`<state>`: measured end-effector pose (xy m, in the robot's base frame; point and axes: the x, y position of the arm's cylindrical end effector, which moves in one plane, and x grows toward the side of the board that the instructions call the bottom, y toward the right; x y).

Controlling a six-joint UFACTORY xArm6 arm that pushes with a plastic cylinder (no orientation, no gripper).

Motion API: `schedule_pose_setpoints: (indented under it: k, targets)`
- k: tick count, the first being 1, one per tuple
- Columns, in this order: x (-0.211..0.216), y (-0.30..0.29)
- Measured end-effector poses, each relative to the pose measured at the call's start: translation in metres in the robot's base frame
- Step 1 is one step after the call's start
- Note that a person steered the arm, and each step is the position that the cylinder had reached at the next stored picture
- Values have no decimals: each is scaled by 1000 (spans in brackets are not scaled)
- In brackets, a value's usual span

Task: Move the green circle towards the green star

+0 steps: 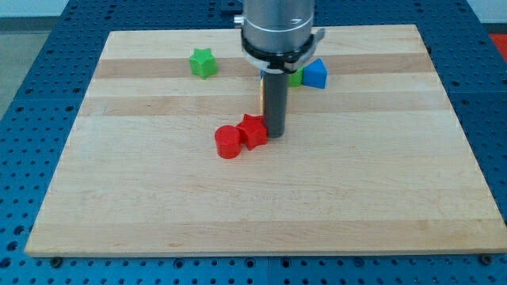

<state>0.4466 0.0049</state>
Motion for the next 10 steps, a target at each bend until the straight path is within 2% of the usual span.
schedule_pose_setpoints:
  k: [1, 2, 3, 7, 10]
  targets:
    - [0, 6]
    - [-8, 58]
    - [-36, 88]
    - [-111, 44]
    - [-162, 45]
